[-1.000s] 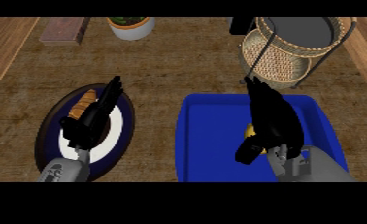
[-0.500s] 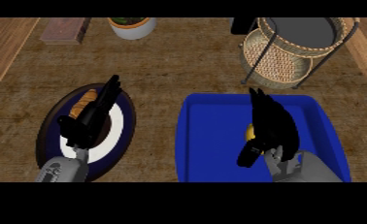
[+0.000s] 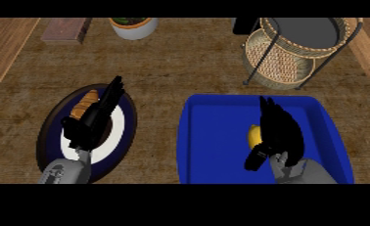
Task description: Pick the lemon from the tray and place it in the tiered basket
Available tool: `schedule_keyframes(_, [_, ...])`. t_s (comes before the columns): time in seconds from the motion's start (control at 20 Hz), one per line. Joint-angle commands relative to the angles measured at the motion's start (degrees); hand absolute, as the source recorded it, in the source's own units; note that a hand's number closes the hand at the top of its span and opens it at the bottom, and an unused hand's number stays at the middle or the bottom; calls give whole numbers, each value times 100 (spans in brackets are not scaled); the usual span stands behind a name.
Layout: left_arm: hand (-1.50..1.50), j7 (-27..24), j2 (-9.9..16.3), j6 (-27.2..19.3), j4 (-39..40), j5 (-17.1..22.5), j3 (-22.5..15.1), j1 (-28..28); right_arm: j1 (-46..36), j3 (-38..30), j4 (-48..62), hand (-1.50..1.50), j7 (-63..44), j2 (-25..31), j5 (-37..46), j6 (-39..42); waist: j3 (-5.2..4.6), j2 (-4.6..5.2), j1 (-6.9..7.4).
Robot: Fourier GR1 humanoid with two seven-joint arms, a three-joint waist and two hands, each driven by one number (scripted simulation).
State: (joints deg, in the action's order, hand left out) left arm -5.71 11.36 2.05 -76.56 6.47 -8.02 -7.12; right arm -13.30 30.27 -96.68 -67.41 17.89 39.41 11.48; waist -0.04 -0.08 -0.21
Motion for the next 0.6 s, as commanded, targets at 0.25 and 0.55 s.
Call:
schedule_keyframes(0.25, [0, 179, -93, 35, -422, -61, 0, 230, 643, -320, 224, -150, -190, -181, 374, 120, 3, 2, 13])
schedule_keyframes(0.55, [0, 131, -201, 5, -317, -301, -17, 177, 691, -535, 420, -150, 242, -329, 582, 254, 4, 3, 18])
